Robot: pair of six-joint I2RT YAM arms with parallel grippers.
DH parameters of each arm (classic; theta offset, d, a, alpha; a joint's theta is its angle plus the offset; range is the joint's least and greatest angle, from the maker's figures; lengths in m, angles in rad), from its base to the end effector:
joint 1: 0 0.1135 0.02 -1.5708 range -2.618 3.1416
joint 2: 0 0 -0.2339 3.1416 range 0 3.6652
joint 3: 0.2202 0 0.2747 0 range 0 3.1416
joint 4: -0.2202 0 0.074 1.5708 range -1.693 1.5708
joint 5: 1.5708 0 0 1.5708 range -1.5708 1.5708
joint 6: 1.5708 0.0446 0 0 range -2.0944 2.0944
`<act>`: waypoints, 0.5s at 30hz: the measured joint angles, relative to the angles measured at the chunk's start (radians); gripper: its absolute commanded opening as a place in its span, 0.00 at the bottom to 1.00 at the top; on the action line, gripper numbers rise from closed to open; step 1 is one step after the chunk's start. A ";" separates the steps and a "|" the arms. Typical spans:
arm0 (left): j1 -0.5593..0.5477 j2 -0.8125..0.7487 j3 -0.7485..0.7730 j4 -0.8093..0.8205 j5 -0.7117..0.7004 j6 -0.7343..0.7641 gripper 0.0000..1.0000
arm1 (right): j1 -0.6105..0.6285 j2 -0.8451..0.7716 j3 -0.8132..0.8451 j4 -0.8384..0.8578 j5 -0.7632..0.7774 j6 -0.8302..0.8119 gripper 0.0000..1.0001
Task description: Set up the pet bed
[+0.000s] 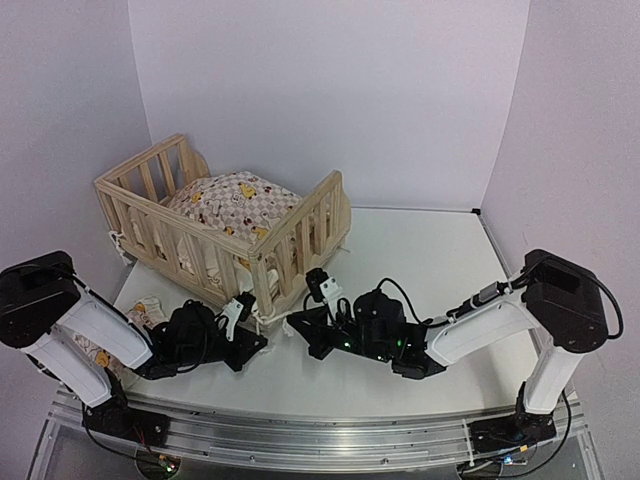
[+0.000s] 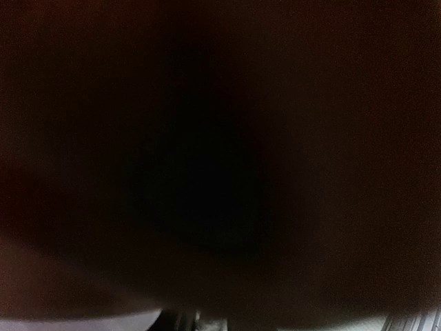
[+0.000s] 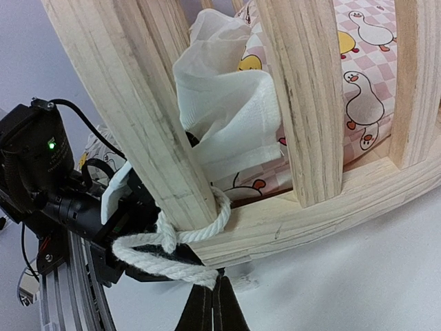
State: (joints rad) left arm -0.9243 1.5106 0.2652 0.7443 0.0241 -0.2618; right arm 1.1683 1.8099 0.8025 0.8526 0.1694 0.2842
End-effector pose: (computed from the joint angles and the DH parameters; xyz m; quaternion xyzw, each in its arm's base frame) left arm 0.1512 -0.2022 0.0552 0.2856 0.8115 -0.2935 0.4168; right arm 0.1581 0.3521 0.1280 -0.2741 0.7077 0.3823 0.5272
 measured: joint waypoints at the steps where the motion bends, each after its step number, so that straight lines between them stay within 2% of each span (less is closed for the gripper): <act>1: 0.001 0.000 0.005 0.000 0.004 -0.007 0.01 | 0.000 0.000 -0.002 0.000 0.001 -0.001 0.00; 4: 0.001 -0.004 0.009 -0.018 0.007 -0.029 0.00 | 0.000 0.000 -0.002 0.000 0.003 -0.002 0.00; 9: 0.001 -0.083 0.057 -0.226 0.035 -0.175 0.00 | -0.006 -0.024 -0.010 -0.007 0.030 -0.010 0.00; 15: -0.007 -0.168 0.066 -0.371 0.081 -0.262 0.00 | -0.027 -0.197 -0.020 -0.062 0.102 -0.082 0.00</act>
State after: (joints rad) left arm -0.9308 1.3423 0.3309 0.3728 0.1047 -0.5236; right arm 1.1414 1.6132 0.7830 0.7910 0.2719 0.2022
